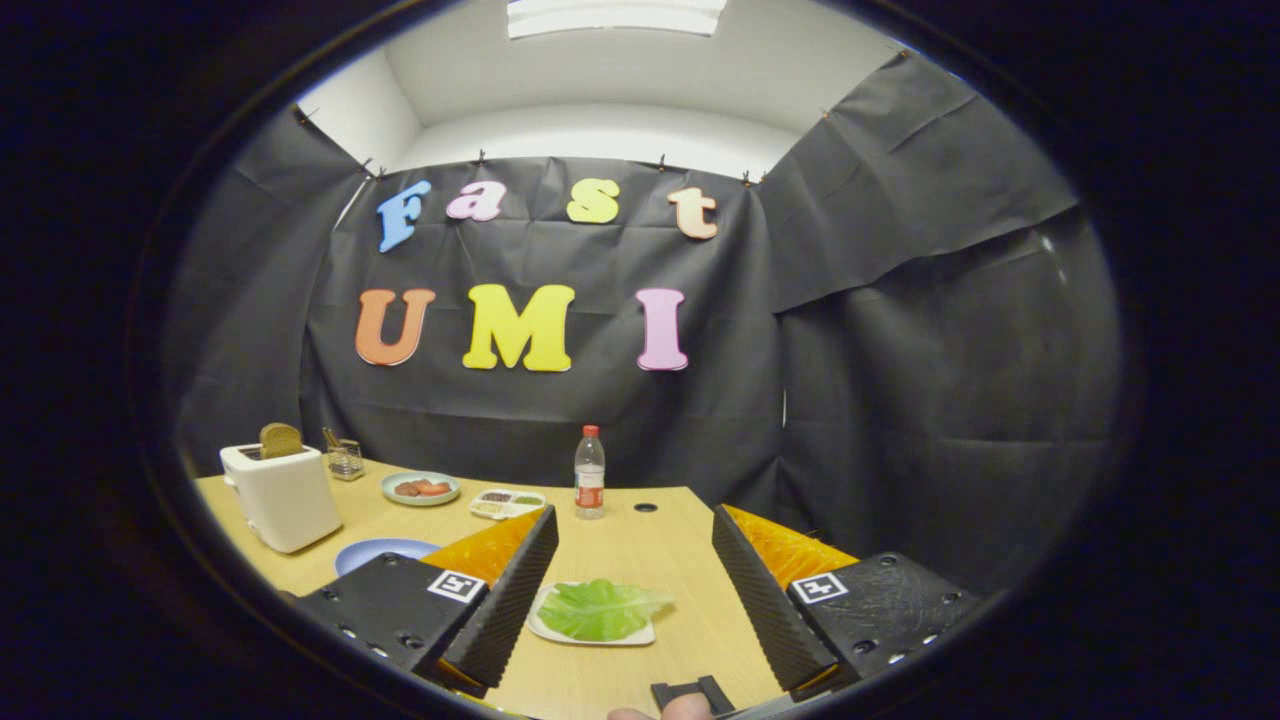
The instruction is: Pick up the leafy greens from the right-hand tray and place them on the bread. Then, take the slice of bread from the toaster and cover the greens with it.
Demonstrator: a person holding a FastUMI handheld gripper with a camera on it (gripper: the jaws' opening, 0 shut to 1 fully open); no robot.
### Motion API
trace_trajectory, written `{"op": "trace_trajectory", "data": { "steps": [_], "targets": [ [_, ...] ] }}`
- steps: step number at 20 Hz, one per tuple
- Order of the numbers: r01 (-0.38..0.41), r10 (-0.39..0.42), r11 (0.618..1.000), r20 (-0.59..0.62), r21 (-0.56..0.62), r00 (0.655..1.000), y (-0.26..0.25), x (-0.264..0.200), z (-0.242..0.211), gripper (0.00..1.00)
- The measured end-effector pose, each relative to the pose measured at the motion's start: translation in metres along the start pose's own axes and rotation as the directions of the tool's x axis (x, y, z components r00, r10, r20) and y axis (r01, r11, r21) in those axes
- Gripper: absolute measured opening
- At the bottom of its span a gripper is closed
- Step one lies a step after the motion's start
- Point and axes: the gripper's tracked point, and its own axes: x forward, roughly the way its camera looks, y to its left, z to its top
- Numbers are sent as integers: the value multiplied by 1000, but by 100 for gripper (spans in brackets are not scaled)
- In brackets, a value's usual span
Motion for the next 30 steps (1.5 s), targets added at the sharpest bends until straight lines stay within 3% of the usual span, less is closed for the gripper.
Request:
{"op": "trace_trajectory", "data": {
  "steps": [6,15,22,26,30],
  "targets": [
    [36,-35,999,-27,5,999,-7,3,-3,95],
    [6,9,996,-187,85,982,2,33,-41,95],
    [42,66,964,-388,264,919,0,77,-91,95],
    [111,104,921,-510,374,854,0,103,-140,95],
    [190,105,877,-562,441,820,-8,121,-169,96]
  ]
}}
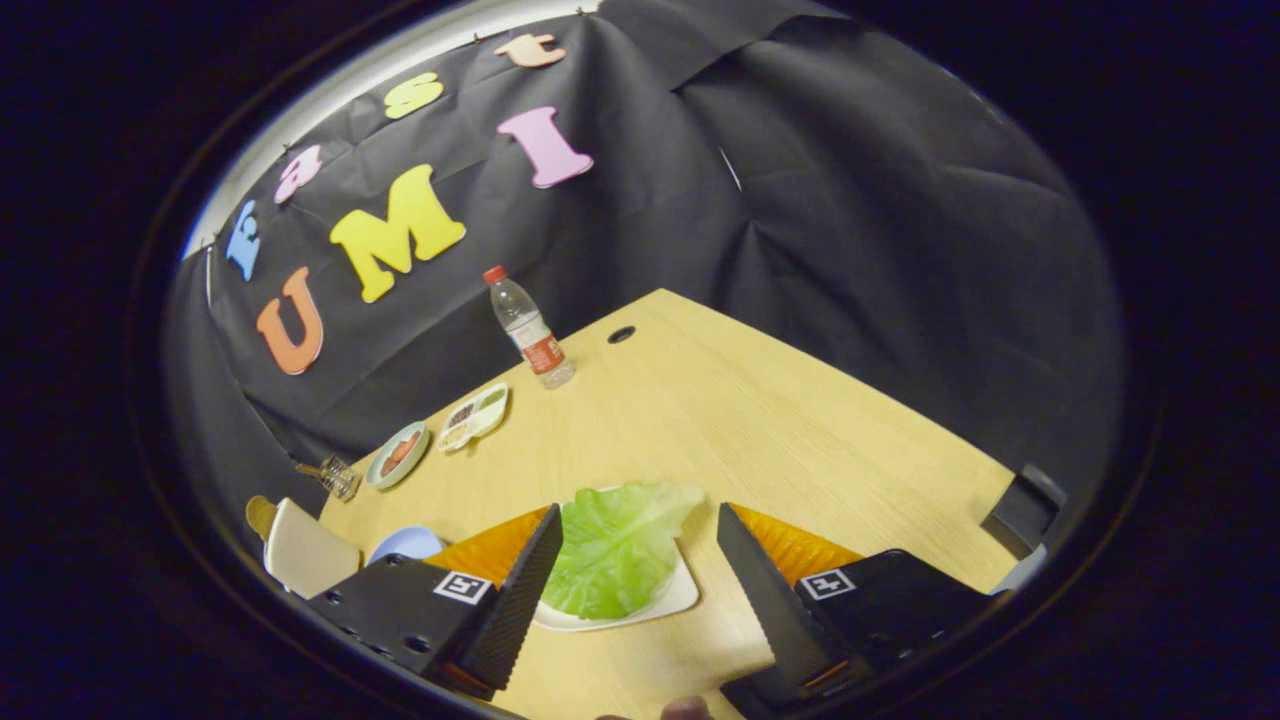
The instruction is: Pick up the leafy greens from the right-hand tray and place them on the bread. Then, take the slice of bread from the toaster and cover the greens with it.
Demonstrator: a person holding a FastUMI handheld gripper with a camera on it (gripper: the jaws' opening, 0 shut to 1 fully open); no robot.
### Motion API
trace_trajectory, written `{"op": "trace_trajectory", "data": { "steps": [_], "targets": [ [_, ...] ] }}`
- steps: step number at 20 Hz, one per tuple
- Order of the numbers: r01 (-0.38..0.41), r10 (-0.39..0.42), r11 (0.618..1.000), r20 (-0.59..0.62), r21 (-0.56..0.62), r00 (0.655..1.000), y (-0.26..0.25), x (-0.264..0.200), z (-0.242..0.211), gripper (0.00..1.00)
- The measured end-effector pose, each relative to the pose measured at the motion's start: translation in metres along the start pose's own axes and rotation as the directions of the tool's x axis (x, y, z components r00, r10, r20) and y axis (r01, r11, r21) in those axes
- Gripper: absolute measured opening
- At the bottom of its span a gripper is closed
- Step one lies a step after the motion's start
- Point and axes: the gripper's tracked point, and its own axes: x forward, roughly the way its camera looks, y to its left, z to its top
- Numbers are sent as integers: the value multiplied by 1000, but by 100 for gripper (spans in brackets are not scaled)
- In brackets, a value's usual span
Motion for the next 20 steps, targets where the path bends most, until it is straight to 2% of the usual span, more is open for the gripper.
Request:
{"op": "trace_trajectory", "data": {
  "steps": [5,9,10,17,20],
  "targets": [
    [5,3,992,-59,123,998,-5,29,-7,96],
    [9,6,983,-80,183,997,-5,46,-10,91],
    [9,8,981,-90,194,996,-5,48,-12,84],
    [28,-11,983,-95,182,995,-11,48,-9,4],
    [0,7,991,-56,135,998,-4,46,0,0]
  ]
}}
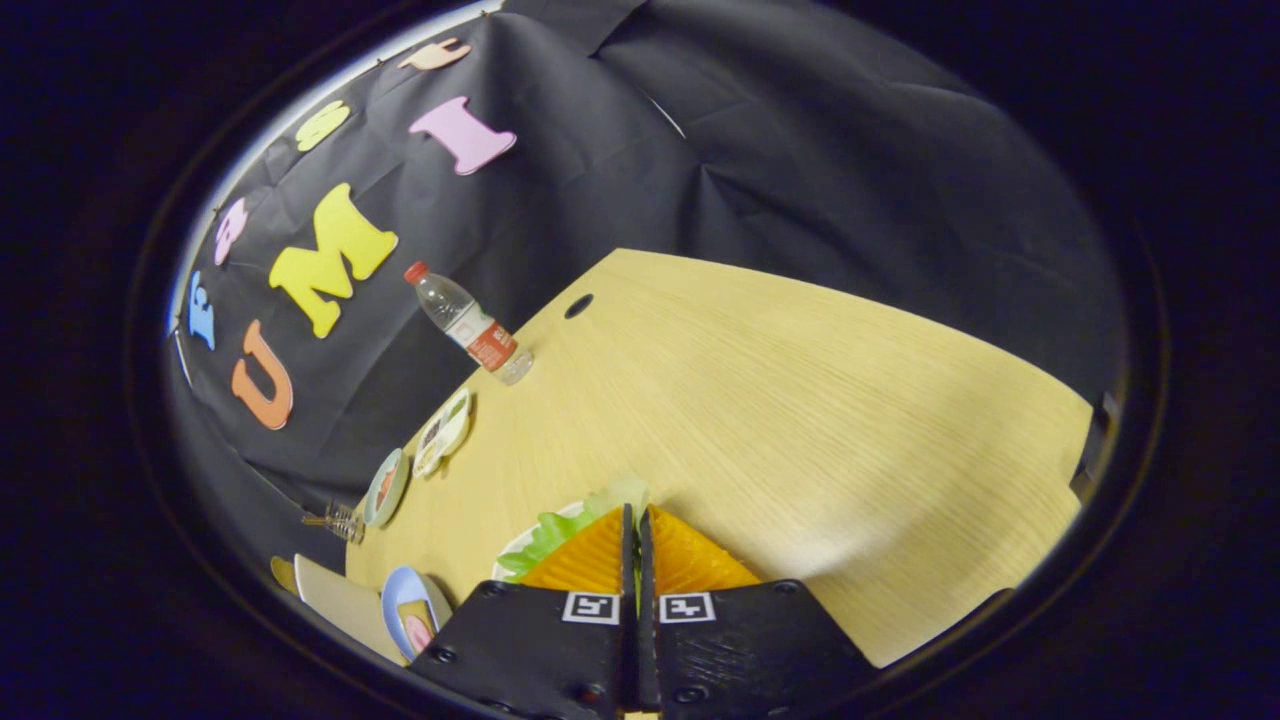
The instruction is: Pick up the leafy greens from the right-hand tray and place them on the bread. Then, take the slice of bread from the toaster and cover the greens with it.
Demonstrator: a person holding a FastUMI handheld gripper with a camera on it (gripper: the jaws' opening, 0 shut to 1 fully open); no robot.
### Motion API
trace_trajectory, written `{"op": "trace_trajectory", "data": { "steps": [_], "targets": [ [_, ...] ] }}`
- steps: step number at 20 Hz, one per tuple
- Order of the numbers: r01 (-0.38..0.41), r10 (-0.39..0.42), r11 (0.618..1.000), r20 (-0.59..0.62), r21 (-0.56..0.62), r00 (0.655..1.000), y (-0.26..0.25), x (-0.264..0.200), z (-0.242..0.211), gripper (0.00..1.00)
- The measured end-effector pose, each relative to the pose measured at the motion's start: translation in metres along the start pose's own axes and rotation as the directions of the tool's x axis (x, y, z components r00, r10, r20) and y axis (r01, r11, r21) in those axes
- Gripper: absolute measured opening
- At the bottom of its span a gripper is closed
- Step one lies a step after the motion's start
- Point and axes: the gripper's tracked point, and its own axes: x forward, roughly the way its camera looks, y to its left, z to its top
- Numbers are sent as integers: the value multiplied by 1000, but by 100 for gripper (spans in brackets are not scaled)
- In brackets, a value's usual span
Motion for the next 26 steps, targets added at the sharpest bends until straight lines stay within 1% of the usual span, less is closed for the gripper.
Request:
{"op": "trace_trajectory", "data": {
  "steps": [3,7,12,15,16,22,24,26],
  "targets": [
    [-33,36,999,68,-43,997,22,-20,14,0],
    [-114,125,990,132,-87,983,71,-64,21,0],
    [-209,232,967,165,-144,959,141,-101,6,0],
    [-260,288,949,160,-179,944,185,-112,-17,0],
    [-264,296,943,150,-200,943,196,-111,-28,0],
    [-370,390,902,57,-221,919,281,-102,-112,0],
    [-405,419,891,23,-206,908,303,-97,-141,0],
    [-433,438,886,-7,-166,899,317,-90,-165,0]
  ]
}}
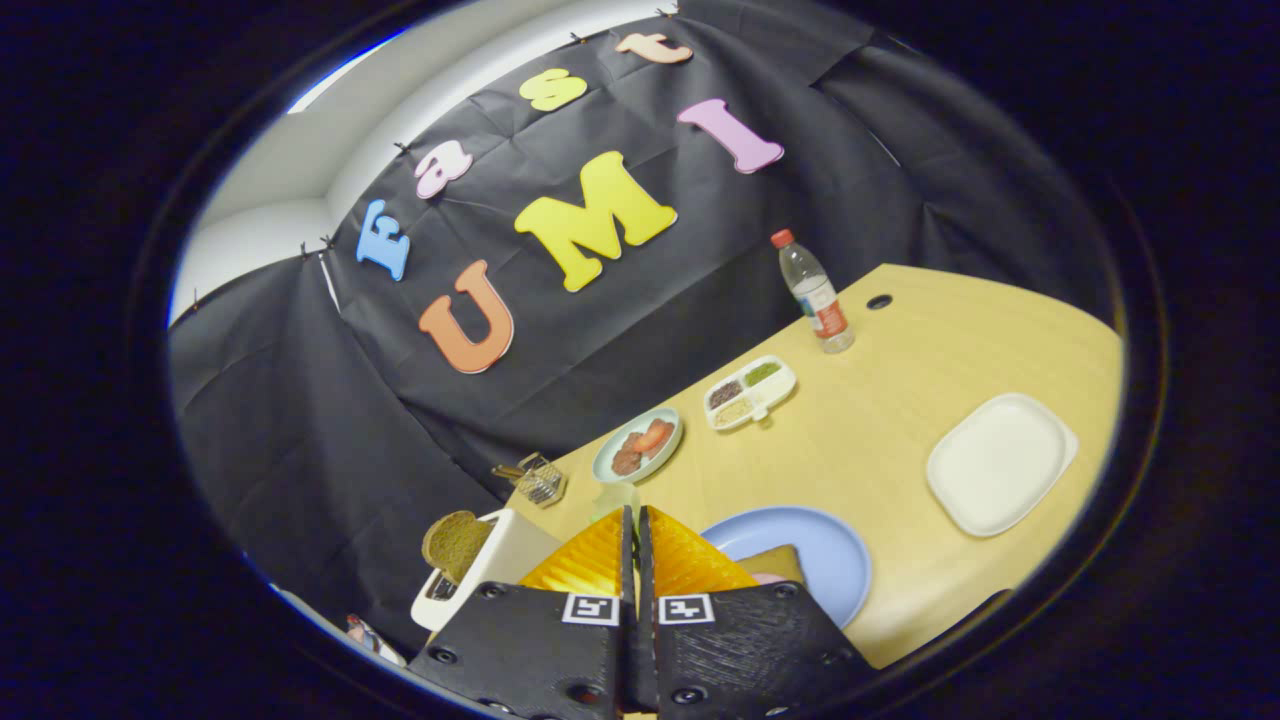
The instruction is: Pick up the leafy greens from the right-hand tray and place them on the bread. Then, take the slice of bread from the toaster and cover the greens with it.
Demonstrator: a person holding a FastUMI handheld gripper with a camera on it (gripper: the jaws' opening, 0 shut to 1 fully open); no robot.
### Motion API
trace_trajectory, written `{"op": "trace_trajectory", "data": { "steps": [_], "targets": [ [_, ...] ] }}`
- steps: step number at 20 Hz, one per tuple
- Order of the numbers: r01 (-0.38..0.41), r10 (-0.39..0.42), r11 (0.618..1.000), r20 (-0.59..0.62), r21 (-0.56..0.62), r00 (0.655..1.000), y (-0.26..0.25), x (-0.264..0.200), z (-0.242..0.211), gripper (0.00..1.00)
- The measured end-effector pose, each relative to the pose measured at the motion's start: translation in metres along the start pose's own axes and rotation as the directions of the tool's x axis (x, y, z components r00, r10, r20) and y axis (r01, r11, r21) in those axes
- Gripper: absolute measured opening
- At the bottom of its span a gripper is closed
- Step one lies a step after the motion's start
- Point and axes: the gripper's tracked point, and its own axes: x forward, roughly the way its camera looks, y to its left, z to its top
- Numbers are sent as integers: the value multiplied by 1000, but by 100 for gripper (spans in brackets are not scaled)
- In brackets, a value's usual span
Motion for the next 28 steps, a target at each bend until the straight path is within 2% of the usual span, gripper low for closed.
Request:
{"op": "trace_trajectory", "data": {
  "steps": [4,7,16,17,18,20,24,25,27,28],
  "targets": [
    [-10,13,989,-22,151,1000,-7,18,-26,0],
    [35,-29,979,-31,203,999,-32,27,-33,0],
    [201,-200,978,-28,51,979,-100,20,-36,0],
    [214,-213,976,-35,36,977,-106,21,-38,8],
    [220,-219,975,-44,23,975,-108,22,-42,8],
    [231,-230,973,-46,10,972,-113,17,-44,21],
    [252,-252,967,11,-45,968,-111,1,-31,51],
    [252,-250,965,40,-71,967,-106,-5,-25,58],
    [264,-248,953,115,-149,962,-89,-19,-7,81],
    [266,-238,945,157,-191,958,-75,-27,3,86]
  ]
}}
